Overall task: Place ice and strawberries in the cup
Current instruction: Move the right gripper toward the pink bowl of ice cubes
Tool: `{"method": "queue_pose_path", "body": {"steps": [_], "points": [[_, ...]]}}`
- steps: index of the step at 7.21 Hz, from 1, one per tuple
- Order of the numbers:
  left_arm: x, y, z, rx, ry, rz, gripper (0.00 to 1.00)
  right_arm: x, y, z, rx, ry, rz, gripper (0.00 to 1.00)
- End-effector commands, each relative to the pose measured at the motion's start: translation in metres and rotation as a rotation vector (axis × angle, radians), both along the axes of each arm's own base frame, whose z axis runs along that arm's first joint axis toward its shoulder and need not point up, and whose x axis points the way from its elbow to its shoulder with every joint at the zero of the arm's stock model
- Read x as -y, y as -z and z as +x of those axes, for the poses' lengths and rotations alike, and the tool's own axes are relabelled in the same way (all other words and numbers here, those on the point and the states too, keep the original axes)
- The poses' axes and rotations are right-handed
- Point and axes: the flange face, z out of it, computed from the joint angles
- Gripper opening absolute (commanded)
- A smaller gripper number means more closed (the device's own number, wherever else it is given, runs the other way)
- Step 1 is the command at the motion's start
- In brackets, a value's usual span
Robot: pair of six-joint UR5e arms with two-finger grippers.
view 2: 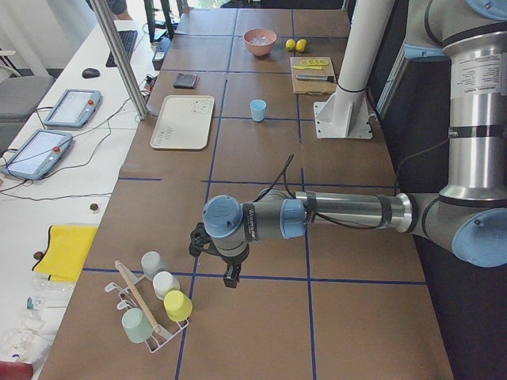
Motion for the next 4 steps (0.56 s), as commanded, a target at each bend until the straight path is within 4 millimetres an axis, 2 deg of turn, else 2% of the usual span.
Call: {"method": "queue_pose_path", "body": {"steps": [1,2,3,4], "points": [[0.0,0.0,0.0,-0.001,0.001,-0.001,1.0,0.012,0.022,-0.063,-0.033,0.12,0.153,1.0],[0.0,0.001,0.0,-0.003,0.001,-0.001,1.0,0.012,0.025,-0.102,-0.051,0.147,0.19,1.0],[-0.001,0.001,0.001,-0.007,0.003,-0.002,1.0,0.007,0.029,-0.131,-0.045,0.194,0.247,1.0],[-0.001,0.0,0.001,-0.007,0.001,-0.003,1.0,0.001,0.026,-0.146,-0.043,0.228,0.247,1.0]]}}
